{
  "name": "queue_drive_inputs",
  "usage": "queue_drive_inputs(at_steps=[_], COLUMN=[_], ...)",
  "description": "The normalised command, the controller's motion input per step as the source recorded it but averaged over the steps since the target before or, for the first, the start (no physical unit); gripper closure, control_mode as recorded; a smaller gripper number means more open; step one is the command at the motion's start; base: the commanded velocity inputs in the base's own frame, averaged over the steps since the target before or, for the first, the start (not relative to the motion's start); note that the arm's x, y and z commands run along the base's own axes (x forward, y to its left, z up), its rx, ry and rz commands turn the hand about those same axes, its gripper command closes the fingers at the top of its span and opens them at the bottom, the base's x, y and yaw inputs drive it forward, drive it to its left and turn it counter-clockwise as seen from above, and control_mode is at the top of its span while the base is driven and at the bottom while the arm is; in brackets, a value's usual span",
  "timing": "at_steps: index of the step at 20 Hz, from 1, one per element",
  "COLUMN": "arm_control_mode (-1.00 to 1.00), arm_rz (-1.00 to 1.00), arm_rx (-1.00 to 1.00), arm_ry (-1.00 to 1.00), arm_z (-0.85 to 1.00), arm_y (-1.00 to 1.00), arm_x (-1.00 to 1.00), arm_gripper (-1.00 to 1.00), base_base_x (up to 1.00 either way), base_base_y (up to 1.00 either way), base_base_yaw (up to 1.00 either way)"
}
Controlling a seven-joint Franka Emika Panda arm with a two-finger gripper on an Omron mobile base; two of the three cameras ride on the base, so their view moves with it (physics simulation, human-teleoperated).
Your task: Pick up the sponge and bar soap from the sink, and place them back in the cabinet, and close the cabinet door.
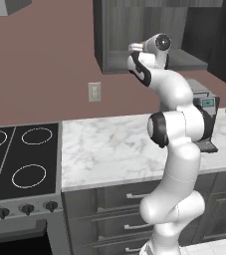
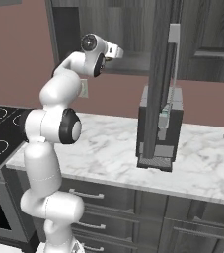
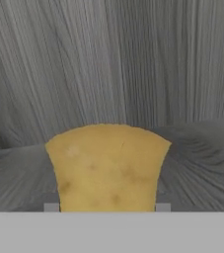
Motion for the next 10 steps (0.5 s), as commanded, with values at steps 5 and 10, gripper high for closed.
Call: queue_drive_inputs(at_steps=[5,10], arm_control_mode=[-1.00,-1.00], arm_rz=[0.00,0.00], arm_rx=[0.00,0.00], arm_ry=[0.00,0.00], arm_z=[0.00,0.00], arm_y=[0.00,0.00], arm_x=[0.00,0.00], arm_gripper=[-1.00,-1.00], base_base_x=[0.00,0.00], base_base_y=[0.00,0.00], base_base_yaw=[0.00,0.00])
